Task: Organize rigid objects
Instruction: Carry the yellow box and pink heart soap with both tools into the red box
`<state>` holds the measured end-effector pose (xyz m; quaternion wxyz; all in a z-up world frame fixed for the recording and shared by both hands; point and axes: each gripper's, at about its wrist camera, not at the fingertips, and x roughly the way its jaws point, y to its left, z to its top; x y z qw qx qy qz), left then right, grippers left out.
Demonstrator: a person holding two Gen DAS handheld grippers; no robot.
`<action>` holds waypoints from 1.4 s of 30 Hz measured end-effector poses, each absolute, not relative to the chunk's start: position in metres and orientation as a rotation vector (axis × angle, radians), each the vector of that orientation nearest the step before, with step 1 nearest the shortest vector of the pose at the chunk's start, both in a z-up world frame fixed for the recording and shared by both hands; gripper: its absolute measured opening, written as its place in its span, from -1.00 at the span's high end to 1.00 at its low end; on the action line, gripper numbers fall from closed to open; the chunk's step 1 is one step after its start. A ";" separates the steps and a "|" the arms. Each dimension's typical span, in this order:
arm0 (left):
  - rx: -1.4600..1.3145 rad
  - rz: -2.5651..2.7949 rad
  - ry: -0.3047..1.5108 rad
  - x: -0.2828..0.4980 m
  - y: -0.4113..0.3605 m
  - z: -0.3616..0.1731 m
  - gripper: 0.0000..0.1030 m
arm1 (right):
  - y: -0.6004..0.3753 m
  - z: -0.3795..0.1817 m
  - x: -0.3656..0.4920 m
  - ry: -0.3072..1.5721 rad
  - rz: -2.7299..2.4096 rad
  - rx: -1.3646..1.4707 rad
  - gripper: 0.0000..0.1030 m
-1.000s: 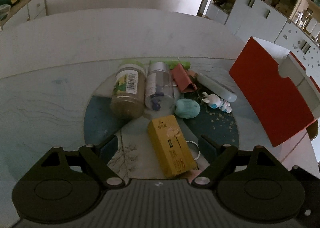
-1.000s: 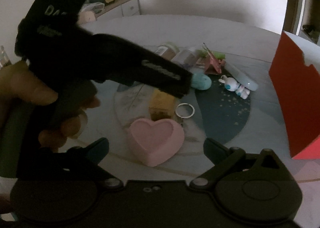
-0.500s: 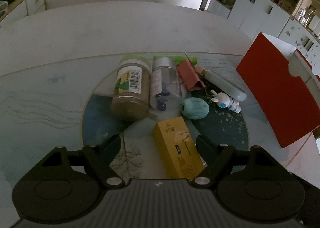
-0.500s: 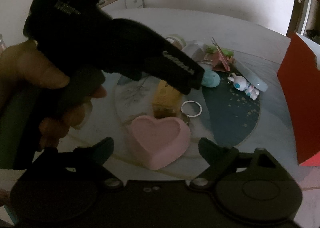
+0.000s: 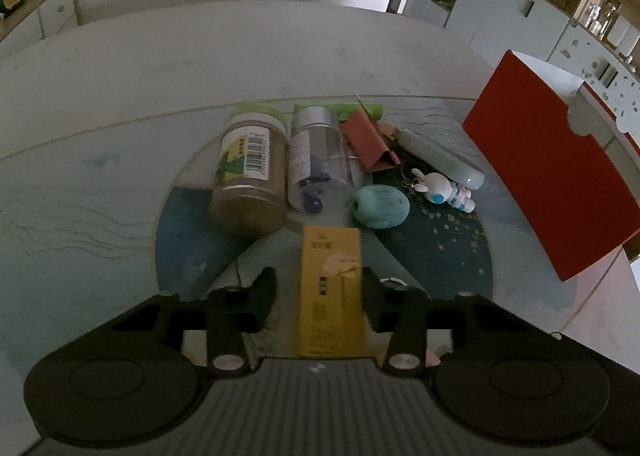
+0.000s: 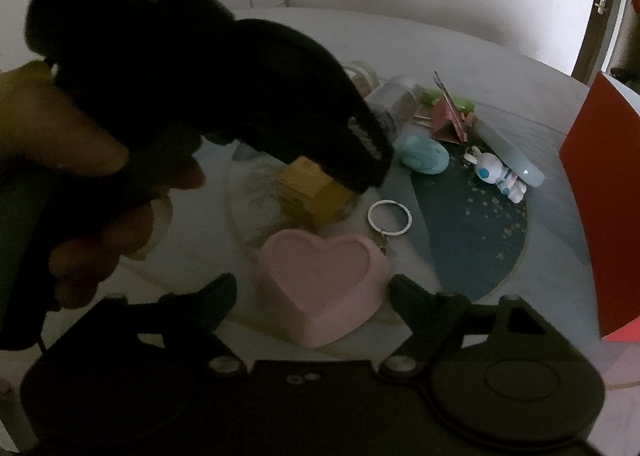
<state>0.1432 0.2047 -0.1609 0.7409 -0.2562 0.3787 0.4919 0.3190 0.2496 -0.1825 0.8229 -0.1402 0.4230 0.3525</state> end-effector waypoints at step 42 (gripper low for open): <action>-0.544 1.073 0.798 0.157 0.163 -0.110 0.42 | 0.138 -0.104 0.344 0.811 0.612 -0.047 -0.39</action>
